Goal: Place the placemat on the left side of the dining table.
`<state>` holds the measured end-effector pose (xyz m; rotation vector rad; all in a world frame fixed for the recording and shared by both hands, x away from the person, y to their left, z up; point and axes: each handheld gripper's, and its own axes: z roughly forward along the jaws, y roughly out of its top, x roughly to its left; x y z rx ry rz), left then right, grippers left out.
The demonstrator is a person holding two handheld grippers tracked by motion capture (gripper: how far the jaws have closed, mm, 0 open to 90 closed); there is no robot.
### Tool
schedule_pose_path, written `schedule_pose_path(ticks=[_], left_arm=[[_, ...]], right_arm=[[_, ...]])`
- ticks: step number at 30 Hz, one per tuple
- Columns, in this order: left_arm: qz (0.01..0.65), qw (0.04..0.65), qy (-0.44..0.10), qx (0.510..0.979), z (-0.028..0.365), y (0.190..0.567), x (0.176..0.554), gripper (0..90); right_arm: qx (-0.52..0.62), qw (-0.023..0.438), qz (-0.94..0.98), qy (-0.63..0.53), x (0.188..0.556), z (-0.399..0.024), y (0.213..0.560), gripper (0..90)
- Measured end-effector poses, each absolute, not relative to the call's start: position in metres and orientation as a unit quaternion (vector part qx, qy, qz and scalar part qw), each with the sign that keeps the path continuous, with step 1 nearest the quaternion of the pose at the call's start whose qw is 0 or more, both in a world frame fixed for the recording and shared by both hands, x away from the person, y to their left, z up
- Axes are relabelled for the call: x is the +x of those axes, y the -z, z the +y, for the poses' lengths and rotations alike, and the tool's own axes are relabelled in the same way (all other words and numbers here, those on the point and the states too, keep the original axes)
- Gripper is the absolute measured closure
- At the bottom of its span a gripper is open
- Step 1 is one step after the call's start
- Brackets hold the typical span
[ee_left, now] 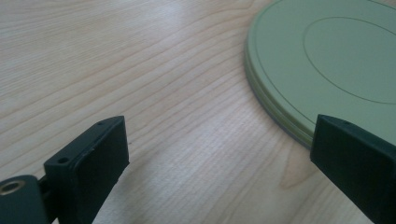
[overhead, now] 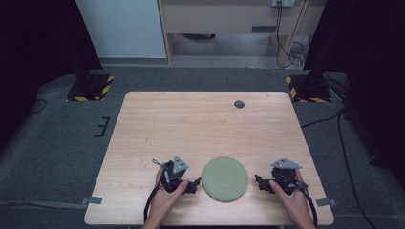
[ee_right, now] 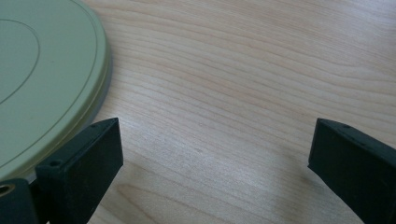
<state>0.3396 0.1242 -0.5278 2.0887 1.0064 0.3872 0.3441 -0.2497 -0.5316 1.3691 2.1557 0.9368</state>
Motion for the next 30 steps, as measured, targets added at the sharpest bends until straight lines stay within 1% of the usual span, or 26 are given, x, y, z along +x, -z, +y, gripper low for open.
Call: schedule_pose_path(ticks=[5, 10, 15, 25, 27, 30], left_arm=[[0.382, 0.395, -0.153, 0.821, 0.119, 0.525, 0.335, 3.8], [0.373, 0.396, -0.144, 0.827, 0.114, 0.525, 0.331, 3.7], [0.362, 0.392, -0.149, 0.832, 0.11, 0.524, 0.327, 4.0], [0.359, 0.381, -0.148, 0.839, 0.104, 0.528, 0.328, 4.4], [0.361, 0.379, -0.149, 0.839, 0.104, 0.529, 0.329, 2.8], [0.366, 0.378, -0.15, 0.837, 0.106, 0.53, 0.331, 2.7]], right_arm=[[0.482, 0.209, 0.778, -0.345, 0.343, -0.247, 0.53, 3.4], [0.47, 0.206, 0.783, -0.353, 0.34, -0.241, 0.529, 3.3], [0.463, 0.204, 0.785, -0.356, 0.338, -0.238, 0.528, 3.3], [0.46, 0.201, 0.787, -0.358, 0.337, -0.234, 0.529, 3.3], [0.459, 0.201, 0.788, -0.357, 0.337, -0.233, 0.529, 3.3], [0.456, 0.2, 0.79, -0.358, 0.337, -0.23, 0.529, 3.3]])
